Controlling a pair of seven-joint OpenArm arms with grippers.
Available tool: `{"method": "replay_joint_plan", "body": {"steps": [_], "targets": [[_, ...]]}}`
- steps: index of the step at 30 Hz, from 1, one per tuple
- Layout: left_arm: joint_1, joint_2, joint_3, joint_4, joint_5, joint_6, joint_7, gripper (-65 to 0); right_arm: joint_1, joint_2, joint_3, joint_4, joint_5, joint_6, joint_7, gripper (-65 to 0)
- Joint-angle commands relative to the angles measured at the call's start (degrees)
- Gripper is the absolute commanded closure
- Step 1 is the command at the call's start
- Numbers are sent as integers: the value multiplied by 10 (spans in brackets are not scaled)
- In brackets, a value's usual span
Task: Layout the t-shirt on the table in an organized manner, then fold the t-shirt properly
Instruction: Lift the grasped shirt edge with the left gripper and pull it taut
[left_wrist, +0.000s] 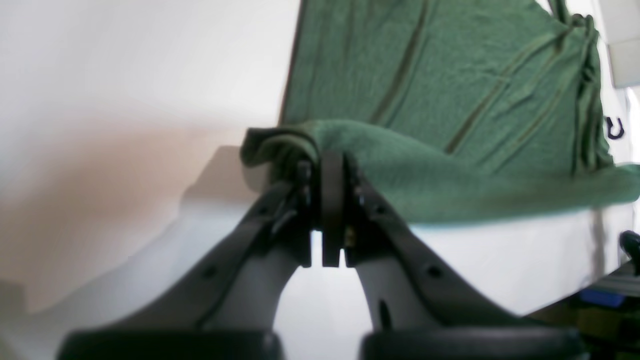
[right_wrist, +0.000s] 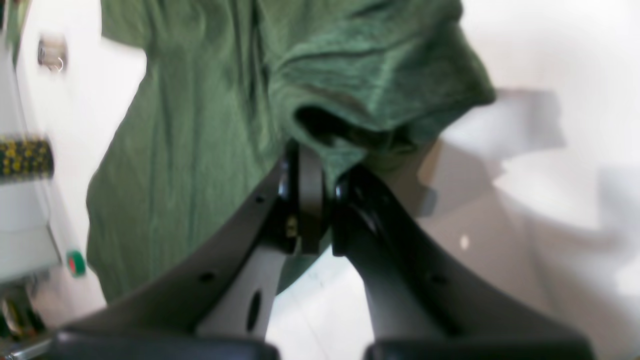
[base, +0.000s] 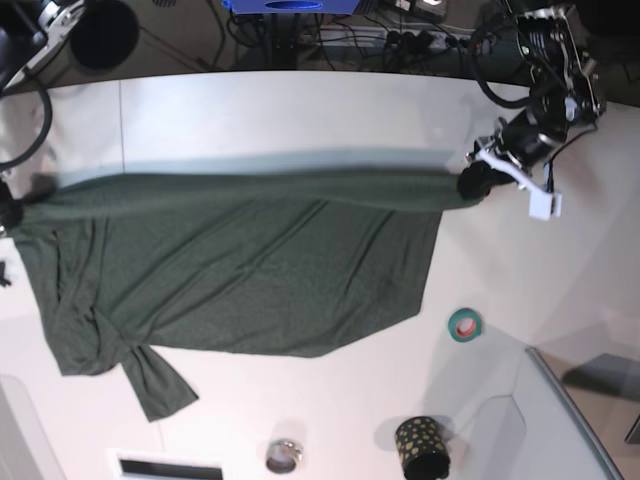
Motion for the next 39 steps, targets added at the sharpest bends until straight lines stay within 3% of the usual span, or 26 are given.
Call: {"method": "replay_joint_plan", "body": {"steps": [1, 7, 14, 19, 24, 27, 31, 35, 39], "targets": [[-31, -12, 11, 0, -14, -1, -14, 0, 36, 25, -13, -10, 17, 5, 16, -8], [-192, -17, 83, -86, -14, 71, -14, 0, 173, 67, -70, -109, 17, -2, 32, -8], [-353, -9, 162, -187, -14, 120, -19, 0, 301, 111, -182, -216, 17, -2, 125, -8], [-459, -5, 167, -223, -17, 123, -31, 0, 391, 145, -256, -252, 18, -2, 168, -6], [-512, -7, 167, -187, -18, 137, -19, 0, 439, 186, -278, -237, 20, -1, 152, -6], [-497, -12, 153, -129, -19, 147, 14, 0, 415, 203, -258, -177, 22, 1, 103, -5], [-413, -10, 111, -38, -19, 146, 75, 0, 297, 204, -169, -67, 22, 1, 42, -5], [-288, -13, 101, 61, -19, 144, 100, 0, 150, 155, -70, 30, 22, 2, -3, -5], [-158, -29, 101, 103, -18, 143, 95, 0, 16, 85, -5, 111, 22, 2, -11, -5]]}}
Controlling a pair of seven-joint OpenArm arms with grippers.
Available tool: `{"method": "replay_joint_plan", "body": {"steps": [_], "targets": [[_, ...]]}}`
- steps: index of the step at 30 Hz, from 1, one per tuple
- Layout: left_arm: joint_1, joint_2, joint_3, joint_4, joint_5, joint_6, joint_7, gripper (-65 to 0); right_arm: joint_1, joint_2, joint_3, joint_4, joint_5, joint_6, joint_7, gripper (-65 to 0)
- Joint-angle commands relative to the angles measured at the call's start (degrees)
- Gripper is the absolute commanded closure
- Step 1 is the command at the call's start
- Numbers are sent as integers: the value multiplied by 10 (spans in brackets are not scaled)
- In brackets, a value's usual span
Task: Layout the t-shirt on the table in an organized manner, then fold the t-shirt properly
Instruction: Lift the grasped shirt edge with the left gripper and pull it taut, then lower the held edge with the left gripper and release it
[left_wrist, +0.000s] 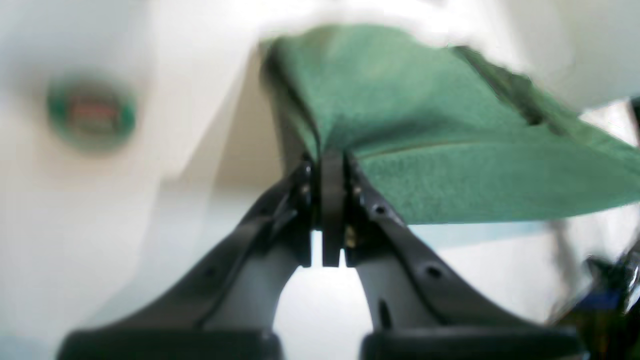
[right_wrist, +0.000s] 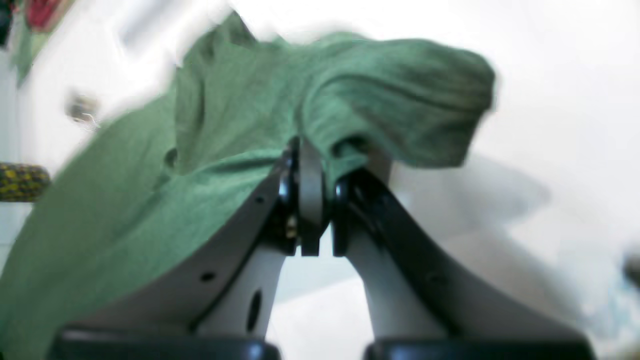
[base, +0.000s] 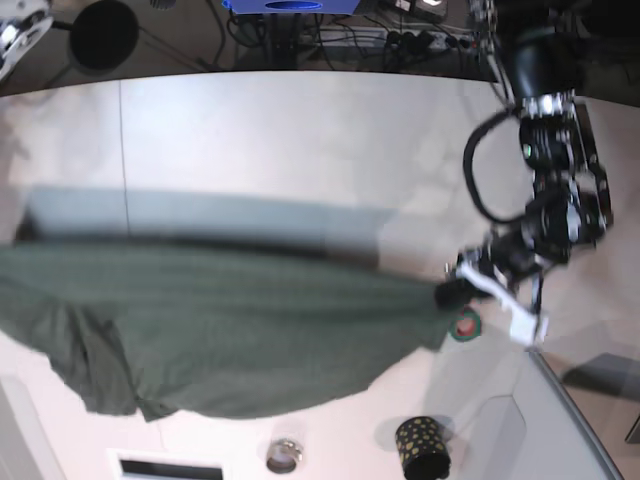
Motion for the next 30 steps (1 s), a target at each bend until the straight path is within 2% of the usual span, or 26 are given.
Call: {"method": "replay_joint_plan", "body": {"steps": [1, 4, 8, 14, 17, 25, 30], "targets": [[7, -11, -4, 10, -7, -4, -14, 0, -8, 4, 4, 19, 12, 6, 16, -3], [58, -13, -4, 6, -3, -31, -18, 0, -59, -26, 5, 16, 11, 7, 25, -3], [120, -40, -3, 6, -3, -34, -69, 0, -103, -57, 4, -10, 7, 35, 59, -3], [163, -72, -4, 6, -3, -36, -82, 0, -141, -57, 4, -48, 7, 42, 91, -3], [178, -73, -4, 6, -3, -36, -95, 0, -163, -55, 4, -52, 7, 42, 118, -3], [196, -74, -3, -32, -2, -36, -108, 0, -180, -53, 4, -86, 6, 42, 122, -3], [226, -83, -2, -34, -2, -36, -141, 0, -187, -52, 3, -109, 6, 43, 141, -3]]}}
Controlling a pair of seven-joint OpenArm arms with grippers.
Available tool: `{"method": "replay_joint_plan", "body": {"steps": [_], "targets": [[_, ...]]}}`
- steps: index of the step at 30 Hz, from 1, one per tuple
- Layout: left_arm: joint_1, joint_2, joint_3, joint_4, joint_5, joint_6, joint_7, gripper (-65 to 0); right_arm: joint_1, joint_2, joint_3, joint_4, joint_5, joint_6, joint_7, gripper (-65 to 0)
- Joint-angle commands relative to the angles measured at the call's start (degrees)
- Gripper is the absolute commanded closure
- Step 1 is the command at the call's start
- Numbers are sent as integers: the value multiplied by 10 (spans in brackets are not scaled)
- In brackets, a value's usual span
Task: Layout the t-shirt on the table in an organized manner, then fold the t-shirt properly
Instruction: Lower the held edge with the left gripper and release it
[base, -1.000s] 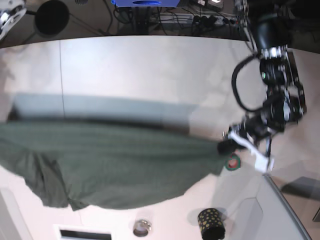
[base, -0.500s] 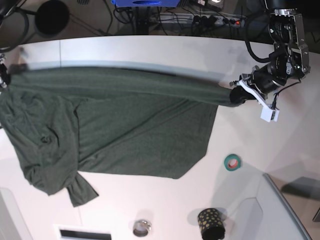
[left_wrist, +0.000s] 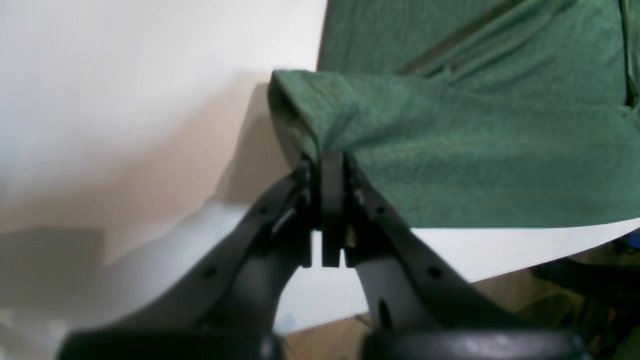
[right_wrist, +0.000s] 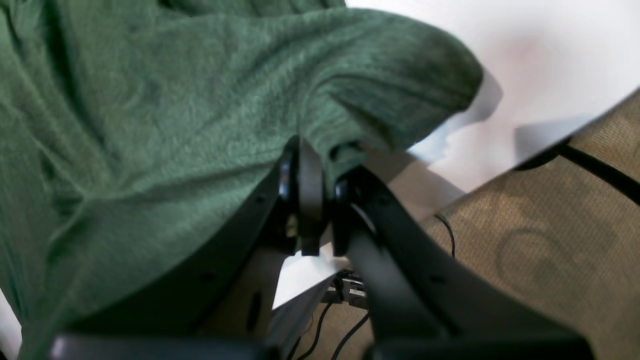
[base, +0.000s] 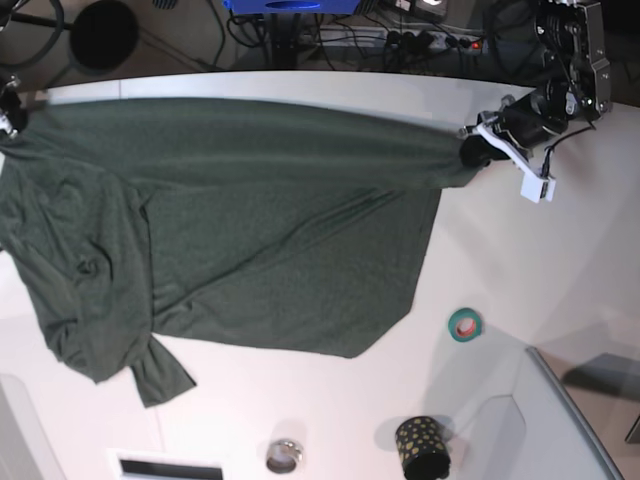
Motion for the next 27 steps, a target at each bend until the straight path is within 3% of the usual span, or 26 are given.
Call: {"method": "replay_joint_plan", "body": {"steps": [1, 27], "targets": [[3, -11, -4, 8, -4, -1, -18, 0, -2, 15, 3, 8, 7, 2, 16, -3], [77, -9, -6, 48, -4, 2, -20, 0, -7, 16, 2, 10, 7, 1, 11, -3]]}}
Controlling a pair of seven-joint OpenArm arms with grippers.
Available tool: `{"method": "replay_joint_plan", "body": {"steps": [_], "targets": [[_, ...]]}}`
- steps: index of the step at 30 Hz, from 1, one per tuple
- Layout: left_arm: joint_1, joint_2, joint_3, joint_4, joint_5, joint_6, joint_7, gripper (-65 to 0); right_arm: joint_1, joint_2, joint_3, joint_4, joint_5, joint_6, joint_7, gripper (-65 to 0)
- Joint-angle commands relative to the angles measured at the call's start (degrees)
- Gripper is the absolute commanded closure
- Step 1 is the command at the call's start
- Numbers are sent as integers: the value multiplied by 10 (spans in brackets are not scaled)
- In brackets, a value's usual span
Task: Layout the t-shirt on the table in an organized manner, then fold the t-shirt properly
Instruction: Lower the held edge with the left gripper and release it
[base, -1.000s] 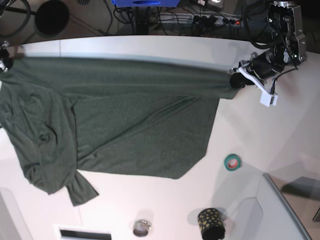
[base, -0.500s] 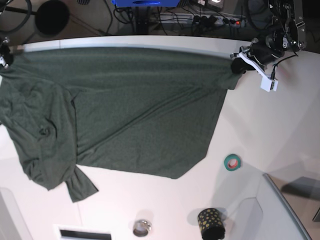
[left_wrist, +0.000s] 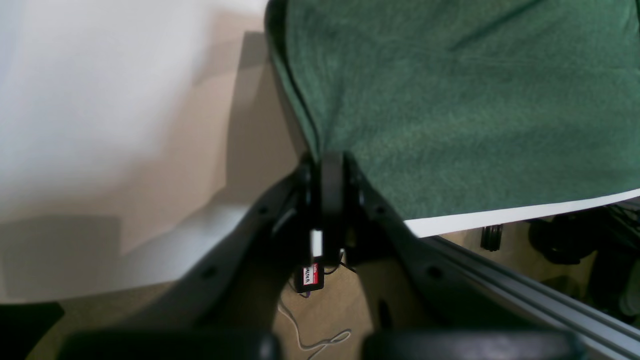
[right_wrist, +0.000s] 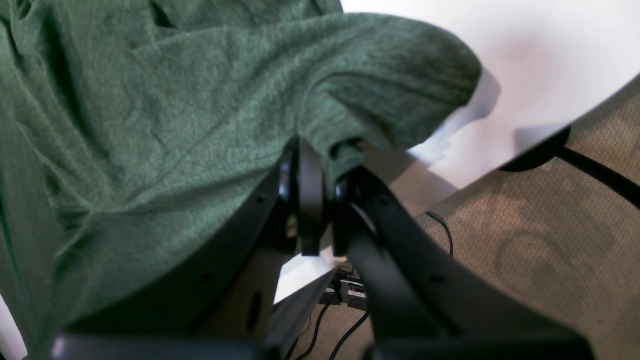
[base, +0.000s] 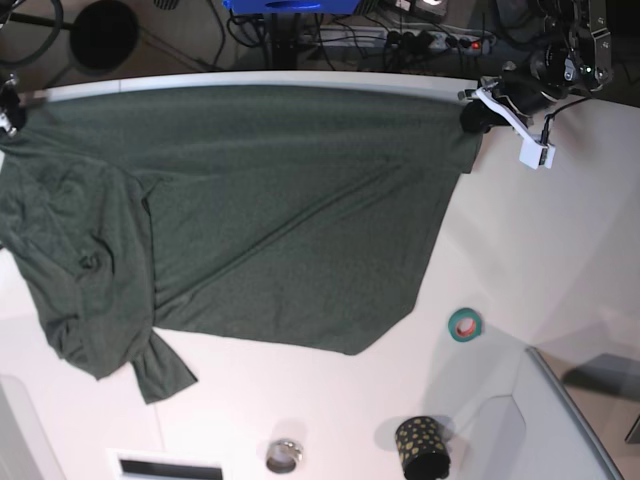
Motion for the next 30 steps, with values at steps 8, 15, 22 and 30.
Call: {"method": "replay_joint_plan", "body": {"steps": [8, 15, 22, 30], "targets": [[10, 3, -52, 6, -3, 2, -10, 0, 14, 10, 3, 10, -70, 1, 11, -3], [14, 5, -51, 6, -3, 2, -10, 0, 29, 12, 3, 10, -75, 1, 11, -3], [14, 17, -51, 6, 1, 2, -7, 0, 28, 11, 3, 10, -75, -2, 10, -3], [11, 58, -57, 11, 111, 2, -5, 0, 28, 11, 6, 10, -75, -4, 10, -60]]}}
